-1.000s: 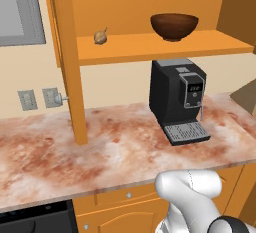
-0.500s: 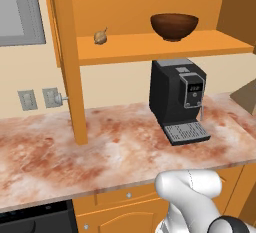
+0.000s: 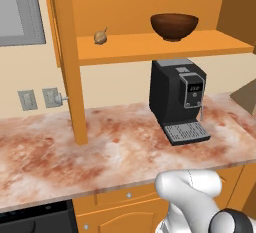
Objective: Pick the mug and place it in the sink. Pick the bowl and place it in the open cabinet and then close the cabinet.
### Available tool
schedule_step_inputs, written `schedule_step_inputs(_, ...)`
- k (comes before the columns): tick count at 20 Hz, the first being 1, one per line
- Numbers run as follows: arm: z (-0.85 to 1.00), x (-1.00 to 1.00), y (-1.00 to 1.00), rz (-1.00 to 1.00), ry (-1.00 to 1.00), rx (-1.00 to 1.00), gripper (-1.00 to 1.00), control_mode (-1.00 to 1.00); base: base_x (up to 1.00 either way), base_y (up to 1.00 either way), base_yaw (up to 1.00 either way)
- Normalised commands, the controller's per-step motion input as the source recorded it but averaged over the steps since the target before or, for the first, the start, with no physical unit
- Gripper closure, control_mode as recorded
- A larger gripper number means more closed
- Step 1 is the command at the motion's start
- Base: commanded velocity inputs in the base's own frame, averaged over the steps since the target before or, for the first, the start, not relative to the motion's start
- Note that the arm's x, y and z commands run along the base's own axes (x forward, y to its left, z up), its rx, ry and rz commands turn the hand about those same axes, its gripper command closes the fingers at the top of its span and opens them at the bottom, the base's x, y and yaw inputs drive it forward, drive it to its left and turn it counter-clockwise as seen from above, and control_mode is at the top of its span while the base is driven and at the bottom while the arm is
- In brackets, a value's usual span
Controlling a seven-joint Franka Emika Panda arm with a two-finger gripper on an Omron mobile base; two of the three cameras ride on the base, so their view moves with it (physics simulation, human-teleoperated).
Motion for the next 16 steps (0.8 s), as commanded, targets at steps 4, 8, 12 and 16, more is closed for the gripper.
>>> schedule_step_inputs(4, 0.0, 0.24, -0.09, 0.02, 0.0, 0.0, -1.0, -1.0, 0.0, 0.0, 0.0)
schedule_step_inputs(8, -0.02, 0.2, -0.16, 0.08, 0.0, 0.02, -1.0, -1.0, 0.0, 0.0, 0.0)
schedule_step_inputs(12, -0.04, 0.1, -0.12, 0.11, -0.04, 0.01, -1.0, -1.0, 0.0, 0.0, 0.0)
schedule_step_inputs(16, -0.04, 0.27, 0.15, 0.08, -0.02, 0.0, -1.0, -1.0, 0.0, 0.0, 0.0)
